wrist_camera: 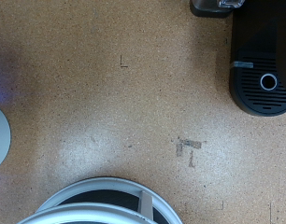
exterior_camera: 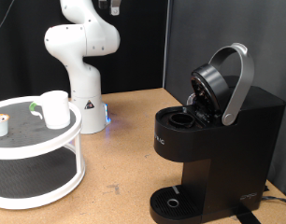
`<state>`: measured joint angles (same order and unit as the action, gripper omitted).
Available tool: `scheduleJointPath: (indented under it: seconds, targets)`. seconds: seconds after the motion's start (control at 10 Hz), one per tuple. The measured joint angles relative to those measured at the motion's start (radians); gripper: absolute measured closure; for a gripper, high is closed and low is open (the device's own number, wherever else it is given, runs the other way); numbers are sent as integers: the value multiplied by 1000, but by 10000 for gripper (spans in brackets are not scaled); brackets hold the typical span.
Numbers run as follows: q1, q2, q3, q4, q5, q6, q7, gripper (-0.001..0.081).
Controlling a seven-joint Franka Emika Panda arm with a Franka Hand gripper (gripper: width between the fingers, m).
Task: Make a cup of coffee with the keurig machine
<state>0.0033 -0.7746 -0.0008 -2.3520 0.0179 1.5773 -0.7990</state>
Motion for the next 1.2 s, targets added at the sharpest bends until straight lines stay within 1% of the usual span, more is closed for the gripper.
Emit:
scheduleJointPath:
  seconds: [0.1,0.2,0.4,0.6,0.8,0.9,1.1,1.2]
  targets:
    - [0,-1,-3,-1,0,2,-5,6]
    - [0,-4,-17,-3,0,5,-21,6]
    - [-10,-32,-76,-12,-25,6,-81,6]
    - [-27,-57,-126,-14,-86,-33,-143,6]
    - [-51,-65,-172,-13,-143,-80,-186,6]
    - [-59,-67,-185,-13,-149,-86,-200,6]
    - [-60,-68,-187,-17,-149,-77,-201,6]
    - [-62,-72,-199,-20,-168,-75,-212,6]
